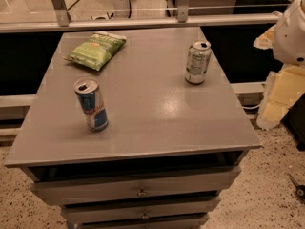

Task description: Pick 7up can

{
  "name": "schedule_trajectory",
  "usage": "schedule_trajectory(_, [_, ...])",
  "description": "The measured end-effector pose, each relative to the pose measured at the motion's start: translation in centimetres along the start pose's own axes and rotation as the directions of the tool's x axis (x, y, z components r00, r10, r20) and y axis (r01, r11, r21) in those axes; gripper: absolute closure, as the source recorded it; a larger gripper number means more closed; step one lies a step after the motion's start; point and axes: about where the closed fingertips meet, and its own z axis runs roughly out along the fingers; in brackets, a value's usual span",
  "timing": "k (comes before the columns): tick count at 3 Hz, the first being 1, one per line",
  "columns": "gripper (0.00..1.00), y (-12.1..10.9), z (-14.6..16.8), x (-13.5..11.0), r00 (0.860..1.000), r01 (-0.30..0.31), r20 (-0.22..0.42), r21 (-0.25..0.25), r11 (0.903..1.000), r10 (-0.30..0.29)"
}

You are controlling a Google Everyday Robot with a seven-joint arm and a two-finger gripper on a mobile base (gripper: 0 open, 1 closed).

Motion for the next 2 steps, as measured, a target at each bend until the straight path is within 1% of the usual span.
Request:
schedule_trajectory(1, [0.00, 0.00, 0.00, 0.00, 1.000, 0.000, 0.000, 0.000, 1.0000, 0.000])
schedule_trajectory(2, [0.00, -0.23, 0.58, -0.07, 0.999, -0.011, 0.036, 0.010, 0.9999, 0.011])
